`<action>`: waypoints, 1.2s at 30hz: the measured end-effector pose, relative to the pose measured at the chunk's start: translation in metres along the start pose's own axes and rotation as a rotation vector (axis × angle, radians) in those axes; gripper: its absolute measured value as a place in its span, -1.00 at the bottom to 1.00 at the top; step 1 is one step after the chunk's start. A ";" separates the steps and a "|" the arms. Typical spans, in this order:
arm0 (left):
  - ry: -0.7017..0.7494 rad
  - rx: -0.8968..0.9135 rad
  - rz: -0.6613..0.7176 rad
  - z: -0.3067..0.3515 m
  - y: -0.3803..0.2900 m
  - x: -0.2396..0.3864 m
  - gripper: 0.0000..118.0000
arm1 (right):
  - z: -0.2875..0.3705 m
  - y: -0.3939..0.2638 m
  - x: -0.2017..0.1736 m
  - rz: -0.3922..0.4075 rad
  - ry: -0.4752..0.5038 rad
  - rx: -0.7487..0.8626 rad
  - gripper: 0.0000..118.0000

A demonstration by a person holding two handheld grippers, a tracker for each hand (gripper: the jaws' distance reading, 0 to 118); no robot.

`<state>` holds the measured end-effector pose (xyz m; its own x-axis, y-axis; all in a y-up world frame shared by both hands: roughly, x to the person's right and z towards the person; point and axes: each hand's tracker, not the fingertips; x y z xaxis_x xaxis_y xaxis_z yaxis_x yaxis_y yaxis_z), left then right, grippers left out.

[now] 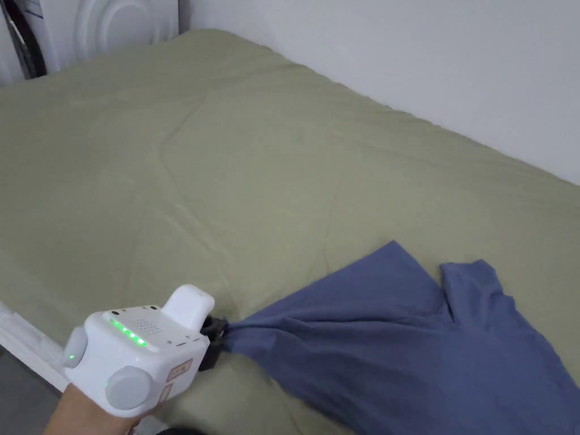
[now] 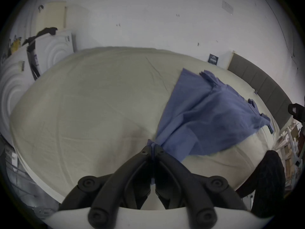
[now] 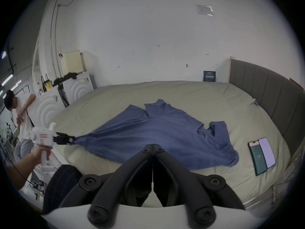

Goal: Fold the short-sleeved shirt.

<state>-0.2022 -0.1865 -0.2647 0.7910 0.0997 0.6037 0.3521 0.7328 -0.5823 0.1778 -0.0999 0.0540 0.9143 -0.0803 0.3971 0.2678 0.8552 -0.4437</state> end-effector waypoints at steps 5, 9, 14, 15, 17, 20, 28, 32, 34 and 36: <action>-0.018 0.017 0.049 -0.007 0.007 -0.005 -1.00 | -0.064 0.033 0.041 0.106 -0.042 -0.095 -0.98; -0.015 0.069 0.047 -0.003 0.013 0.001 -1.00 | -0.149 0.067 0.083 0.157 -0.072 -0.200 -0.98; -0.009 0.106 0.075 -0.004 0.017 0.003 -1.00 | -0.265 0.100 0.117 0.208 -0.079 -0.310 -0.98; -0.005 0.106 0.072 -0.005 0.018 0.004 -1.00 | -0.284 0.103 0.123 0.195 -0.036 -0.308 -0.94; 0.004 0.104 0.083 -0.006 0.021 0.006 -1.00 | -0.322 0.108 0.131 0.182 -0.008 -0.314 0.00; 0.026 0.103 0.091 -0.009 0.021 0.007 -1.00 | -0.360 0.108 0.133 0.220 -0.039 -0.352 1.00; 0.045 0.061 0.101 -0.022 0.024 0.001 -1.00 | -0.410 0.090 0.144 0.010 -0.029 -0.460 0.45; 0.038 0.046 0.125 -0.027 0.030 -0.001 -1.00 | -0.383 0.090 0.134 0.030 -0.041 -0.392 -0.95; 0.028 0.037 0.140 -0.031 0.035 -0.002 -1.00 | -0.369 0.093 0.136 -0.011 -0.008 -0.406 -0.99; 0.024 0.036 0.149 -0.035 0.045 -0.001 -1.00 | -0.350 0.102 0.133 -0.013 0.009 -0.417 -0.99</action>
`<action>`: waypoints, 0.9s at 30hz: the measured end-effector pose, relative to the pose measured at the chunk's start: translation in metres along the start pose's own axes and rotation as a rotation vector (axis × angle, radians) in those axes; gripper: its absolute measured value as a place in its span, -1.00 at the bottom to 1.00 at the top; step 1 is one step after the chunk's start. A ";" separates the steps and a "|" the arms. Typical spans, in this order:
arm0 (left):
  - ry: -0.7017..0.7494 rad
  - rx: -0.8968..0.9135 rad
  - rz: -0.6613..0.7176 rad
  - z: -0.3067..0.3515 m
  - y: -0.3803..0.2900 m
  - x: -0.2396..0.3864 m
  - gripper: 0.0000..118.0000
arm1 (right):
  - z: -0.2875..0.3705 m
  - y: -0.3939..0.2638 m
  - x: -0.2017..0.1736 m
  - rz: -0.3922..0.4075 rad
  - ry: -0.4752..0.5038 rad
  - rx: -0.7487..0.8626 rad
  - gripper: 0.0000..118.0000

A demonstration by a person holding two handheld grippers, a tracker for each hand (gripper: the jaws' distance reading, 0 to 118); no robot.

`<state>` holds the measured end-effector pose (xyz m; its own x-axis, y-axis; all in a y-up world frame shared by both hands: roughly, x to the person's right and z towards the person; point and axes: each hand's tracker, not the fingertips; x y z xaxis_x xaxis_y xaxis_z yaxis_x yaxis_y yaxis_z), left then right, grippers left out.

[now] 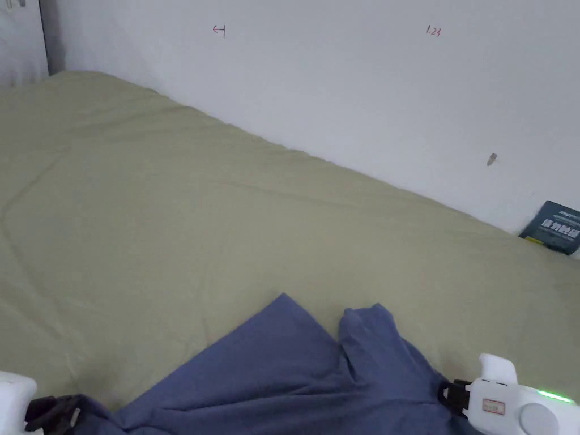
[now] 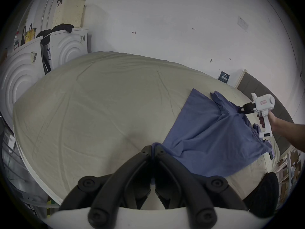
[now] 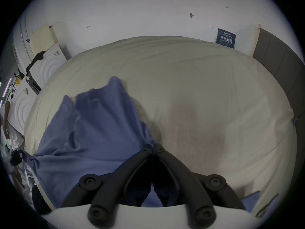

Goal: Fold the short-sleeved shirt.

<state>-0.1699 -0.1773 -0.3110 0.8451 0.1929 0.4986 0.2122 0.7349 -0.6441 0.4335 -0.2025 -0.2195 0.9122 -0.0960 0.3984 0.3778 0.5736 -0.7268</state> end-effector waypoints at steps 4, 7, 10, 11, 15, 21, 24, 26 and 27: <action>-0.019 0.028 -0.010 0.003 0.024 0.005 -1.00 | 0.079 0.018 -0.008 0.001 0.020 0.145 -0.99; -0.069 0.125 -0.014 0.021 0.072 0.012 -1.00 | 0.151 0.038 -0.016 0.030 0.014 0.267 -0.99; -0.099 0.209 -0.007 0.031 0.119 0.005 -1.00 | 0.228 0.065 -0.021 0.031 -0.004 0.390 -0.99; -0.115 0.245 0.007 0.037 0.139 0.007 -1.00 | 0.256 0.077 -0.021 0.016 -0.002 0.435 -0.99; -0.159 0.381 0.029 0.071 0.215 0.031 -1.00 | 0.355 0.121 -0.028 0.035 -0.040 0.591 -0.99; -0.160 0.526 0.024 0.107 0.338 0.065 -1.00 | 0.455 0.190 -0.021 0.021 -0.059 0.776 -0.99; -0.107 0.592 -0.010 0.117 0.390 0.080 -1.00 | 0.477 0.221 -0.015 0.016 -0.061 0.838 -0.99; -0.082 0.625 -0.034 0.119 0.423 0.089 -1.00 | 0.485 0.241 -0.012 0.002 -0.055 0.880 -0.99; -0.069 0.641 -0.037 0.121 0.436 0.093 -1.00 | 0.486 0.249 -0.010 0.001 -0.053 0.894 -0.99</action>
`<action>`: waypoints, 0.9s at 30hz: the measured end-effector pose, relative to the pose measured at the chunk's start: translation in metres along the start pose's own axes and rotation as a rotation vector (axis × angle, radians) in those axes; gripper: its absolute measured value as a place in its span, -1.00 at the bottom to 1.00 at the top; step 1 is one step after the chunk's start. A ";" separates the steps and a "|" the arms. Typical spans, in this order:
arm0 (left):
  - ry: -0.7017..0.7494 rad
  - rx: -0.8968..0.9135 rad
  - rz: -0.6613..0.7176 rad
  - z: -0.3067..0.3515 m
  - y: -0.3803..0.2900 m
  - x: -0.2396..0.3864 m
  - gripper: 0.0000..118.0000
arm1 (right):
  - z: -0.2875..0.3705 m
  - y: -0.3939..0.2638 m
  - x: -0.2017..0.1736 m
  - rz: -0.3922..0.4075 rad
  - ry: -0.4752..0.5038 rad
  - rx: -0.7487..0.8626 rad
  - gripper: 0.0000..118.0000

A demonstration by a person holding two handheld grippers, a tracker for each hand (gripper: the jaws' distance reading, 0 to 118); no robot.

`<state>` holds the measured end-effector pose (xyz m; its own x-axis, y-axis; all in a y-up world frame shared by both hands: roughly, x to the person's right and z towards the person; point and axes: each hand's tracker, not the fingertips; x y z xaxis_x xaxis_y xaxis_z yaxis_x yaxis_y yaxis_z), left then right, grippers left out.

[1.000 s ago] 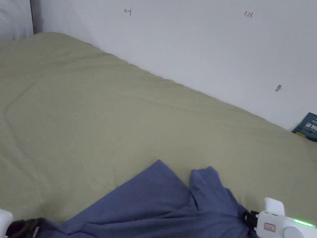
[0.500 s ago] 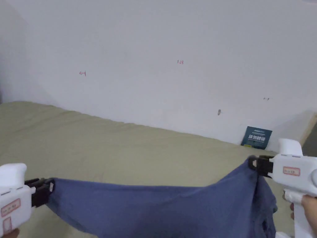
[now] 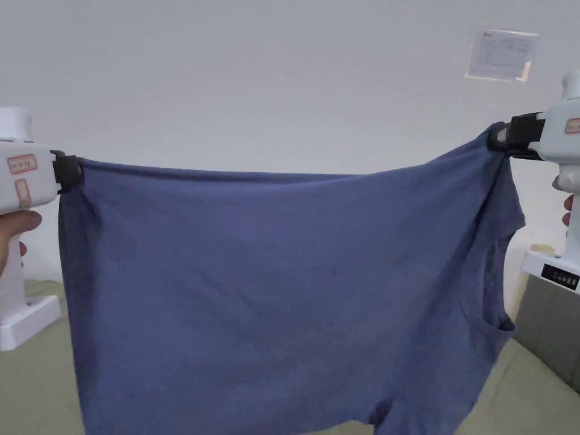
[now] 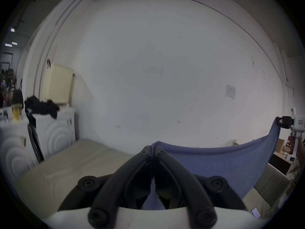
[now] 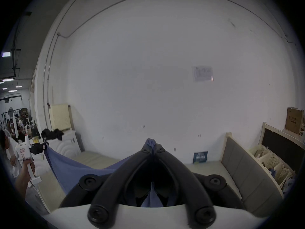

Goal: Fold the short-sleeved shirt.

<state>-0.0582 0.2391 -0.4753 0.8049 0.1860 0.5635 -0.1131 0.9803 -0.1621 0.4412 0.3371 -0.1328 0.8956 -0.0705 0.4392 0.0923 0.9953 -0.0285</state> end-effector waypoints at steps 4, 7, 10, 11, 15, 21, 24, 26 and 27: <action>0.039 0.047 -0.018 -0.024 0.032 0.009 -1.00 | -0.026 0.018 0.003 0.002 -0.003 0.026 -0.99; 0.062 0.047 -0.051 -0.039 0.033 0.016 -1.00 | -0.045 0.009 0.007 0.013 -0.013 0.019 -0.99; 0.102 0.034 -0.081 -0.055 0.004 0.020 -1.00 | -0.064 -0.023 0.013 0.004 -0.011 -0.003 -0.98; 0.100 0.021 -0.072 -0.060 -0.010 0.019 -1.00 | -0.071 -0.038 0.014 0.002 -0.011 -0.013 -0.98; 0.125 -0.017 -0.070 -0.072 -0.069 0.017 -1.00 | -0.083 -0.091 0.019 0.010 -0.022 -0.046 -0.98; 0.120 0.011 -0.028 -0.039 -0.118 0.006 -1.00 | -0.045 -0.123 0.016 -0.022 -0.015 0.019 -0.98; 0.102 -0.016 -0.028 -0.008 -0.131 0.000 -1.00 | -0.008 -0.135 0.015 -0.052 -0.009 0.015 -0.98; 0.083 -0.053 -0.028 0.019 -0.144 -0.004 -1.00 | 0.023 -0.152 0.012 -0.050 -0.013 -0.003 -0.98; 0.069 -0.070 -0.027 0.034 -0.152 -0.006 -1.00 | 0.039 -0.162 0.010 -0.045 -0.020 -0.017 -0.98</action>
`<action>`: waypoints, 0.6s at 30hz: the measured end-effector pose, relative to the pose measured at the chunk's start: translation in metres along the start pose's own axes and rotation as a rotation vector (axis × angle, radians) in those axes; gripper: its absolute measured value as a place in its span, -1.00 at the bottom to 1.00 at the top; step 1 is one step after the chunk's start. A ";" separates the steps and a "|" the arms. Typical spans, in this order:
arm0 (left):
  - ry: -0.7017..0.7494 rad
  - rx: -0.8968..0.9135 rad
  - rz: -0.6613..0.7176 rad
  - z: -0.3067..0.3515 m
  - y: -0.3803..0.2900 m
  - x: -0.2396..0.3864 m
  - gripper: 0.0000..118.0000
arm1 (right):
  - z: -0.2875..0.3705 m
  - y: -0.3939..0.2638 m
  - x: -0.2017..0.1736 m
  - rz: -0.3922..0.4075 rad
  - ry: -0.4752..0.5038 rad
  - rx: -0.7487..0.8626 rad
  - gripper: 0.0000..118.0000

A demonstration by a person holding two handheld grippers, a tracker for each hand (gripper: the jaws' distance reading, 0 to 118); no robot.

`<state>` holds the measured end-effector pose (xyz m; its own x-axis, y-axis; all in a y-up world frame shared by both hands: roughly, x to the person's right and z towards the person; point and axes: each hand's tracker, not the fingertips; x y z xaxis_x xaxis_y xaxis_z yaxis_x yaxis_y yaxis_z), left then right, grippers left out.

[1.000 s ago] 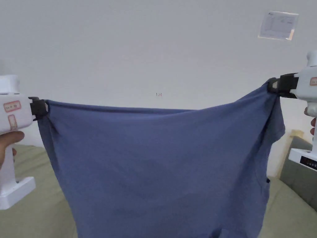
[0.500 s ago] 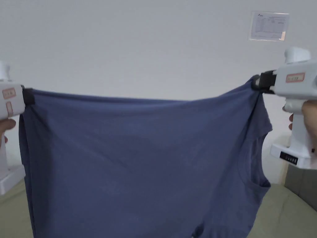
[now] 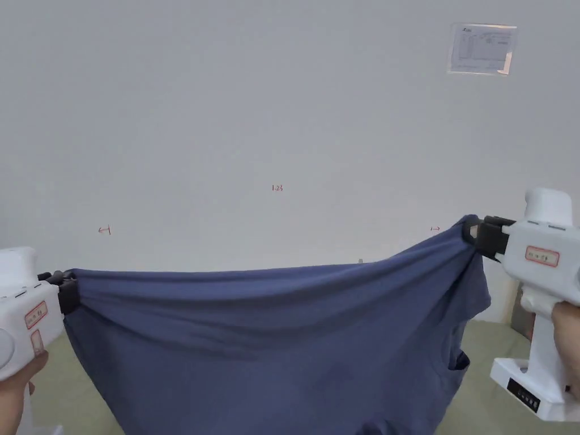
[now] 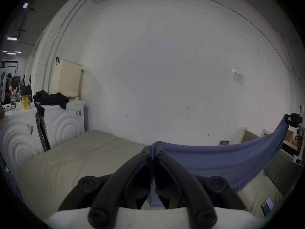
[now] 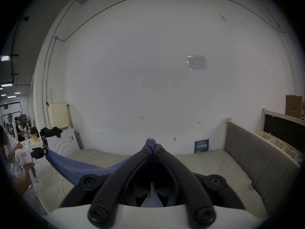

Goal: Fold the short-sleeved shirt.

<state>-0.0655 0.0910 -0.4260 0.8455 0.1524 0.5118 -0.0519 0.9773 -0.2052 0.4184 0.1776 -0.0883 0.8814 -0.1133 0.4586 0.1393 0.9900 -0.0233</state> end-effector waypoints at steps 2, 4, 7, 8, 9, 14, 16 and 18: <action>-0.016 -0.071 -0.029 0.030 -0.025 -0.002 -1.00 | 0.035 -0.025 -0.001 0.010 -0.014 -0.052 -0.98; -0.005 -0.091 -0.070 0.067 -0.053 -0.003 -1.00 | 0.068 -0.058 -0.001 0.021 -0.029 -0.101 -0.98; -0.022 -0.179 -0.097 0.116 -0.105 -0.010 -1.00 | 0.117 -0.122 -0.002 0.008 -0.047 -0.196 -0.98; -0.026 -0.209 -0.104 0.130 -0.128 -0.013 -1.00 | 0.133 -0.150 -0.002 0.016 -0.051 -0.244 -0.98; -0.038 -0.254 -0.126 0.140 -0.147 -0.015 -1.00 | 0.146 -0.174 -0.003 0.025 -0.055 -0.283 -0.98; -0.004 -0.485 -0.229 0.192 -0.264 -0.029 -1.00 | 0.199 -0.320 -0.001 0.047 -0.063 -0.536 -0.98; 0.027 -0.580 -0.225 0.199 -0.299 -0.036 -1.00 | 0.208 -0.362 -0.005 0.082 -0.086 -0.620 -0.98; 0.049 -0.632 -0.226 0.201 -0.324 -0.041 -1.00 | 0.214 -0.391 -0.010 0.112 -0.102 -0.669 -0.98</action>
<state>-0.1906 -0.2022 -0.2128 0.8229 -0.0676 0.5641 0.4379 0.7081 -0.5539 0.2588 -0.1901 0.1066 0.8642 0.0279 0.5024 0.3277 0.7265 -0.6040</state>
